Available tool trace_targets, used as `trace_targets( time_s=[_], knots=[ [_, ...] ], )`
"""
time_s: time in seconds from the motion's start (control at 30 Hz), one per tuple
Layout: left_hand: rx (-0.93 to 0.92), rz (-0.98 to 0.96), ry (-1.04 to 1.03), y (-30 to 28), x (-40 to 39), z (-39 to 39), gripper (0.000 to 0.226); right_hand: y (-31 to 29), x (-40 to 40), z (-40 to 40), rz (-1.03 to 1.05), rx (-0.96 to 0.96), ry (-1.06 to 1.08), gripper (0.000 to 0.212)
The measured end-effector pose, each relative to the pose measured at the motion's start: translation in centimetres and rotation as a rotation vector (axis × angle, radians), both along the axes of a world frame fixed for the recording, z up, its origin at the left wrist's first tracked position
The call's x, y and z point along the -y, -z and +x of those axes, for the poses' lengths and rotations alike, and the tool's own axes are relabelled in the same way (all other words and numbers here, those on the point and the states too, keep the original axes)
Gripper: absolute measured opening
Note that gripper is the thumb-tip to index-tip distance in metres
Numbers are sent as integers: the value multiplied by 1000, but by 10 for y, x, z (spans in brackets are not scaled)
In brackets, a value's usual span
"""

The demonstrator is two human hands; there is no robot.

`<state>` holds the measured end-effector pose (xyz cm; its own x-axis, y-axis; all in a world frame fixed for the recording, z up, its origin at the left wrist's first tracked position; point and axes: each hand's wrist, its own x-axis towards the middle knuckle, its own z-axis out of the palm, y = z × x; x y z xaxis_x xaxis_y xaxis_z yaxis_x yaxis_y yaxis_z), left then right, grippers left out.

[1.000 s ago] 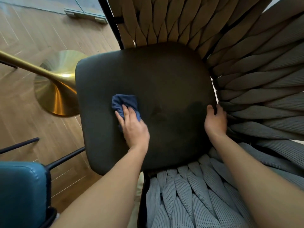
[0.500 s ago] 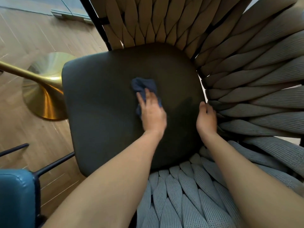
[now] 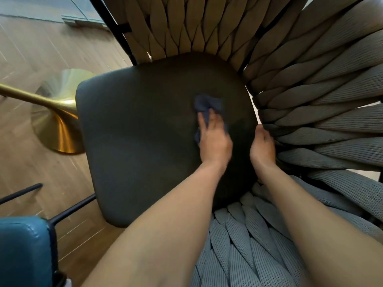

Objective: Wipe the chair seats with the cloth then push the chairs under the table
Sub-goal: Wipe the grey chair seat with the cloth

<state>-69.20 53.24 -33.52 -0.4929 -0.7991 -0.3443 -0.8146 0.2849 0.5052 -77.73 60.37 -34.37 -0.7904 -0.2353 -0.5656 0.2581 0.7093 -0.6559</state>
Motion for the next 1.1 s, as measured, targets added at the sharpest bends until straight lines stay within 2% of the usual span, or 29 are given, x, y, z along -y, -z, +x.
trace_targets(
  time_s=[0.07, 0.13, 0.2, 0.23, 0.33, 0.47, 0.57, 0.67, 0.8, 0.97, 1.1],
  knots=[
    [-62, -42, 362, 4, -6, -5, 48, 0, -2, -2, -2, -28, 5, 49],
    [-71, -176, 681, 5, -1, 12, 42, -1, -5, 1, 5, -59, 20, 48],
    [-34, -131, 936, 8, 12, 40, 37, -2, -8, 7, 24, -89, 8, 47],
    [-34, -126, 1010, 10, 19, 56, 34, -3, -9, 10, 43, -96, -5, 48],
    [11, -208, 1038, 10, 41, 97, 26, -5, -10, 18, 74, -111, -46, 48],
    [-5, -283, 879, 3, 66, 137, 41, -6, -14, 26, 139, -85, -74, 50],
    [3, -329, 721, 1, 74, 163, 31, -7, -14, 29, 177, -85, -99, 53],
    [45, -298, 539, 2, 76, 191, 40, -8, -13, 29, 187, -59, -89, 56],
    [115, -229, 186, -1, 69, 234, 37, -8, -14, 25, 201, -31, -105, 55],
    [203, -183, -316, -7, 28, 280, 43, -12, -12, 21, 208, 6, -109, 56],
    [211, -128, -709, -4, 6, 264, 44, -12, -11, 22, 214, 19, -118, 59]
  ],
)
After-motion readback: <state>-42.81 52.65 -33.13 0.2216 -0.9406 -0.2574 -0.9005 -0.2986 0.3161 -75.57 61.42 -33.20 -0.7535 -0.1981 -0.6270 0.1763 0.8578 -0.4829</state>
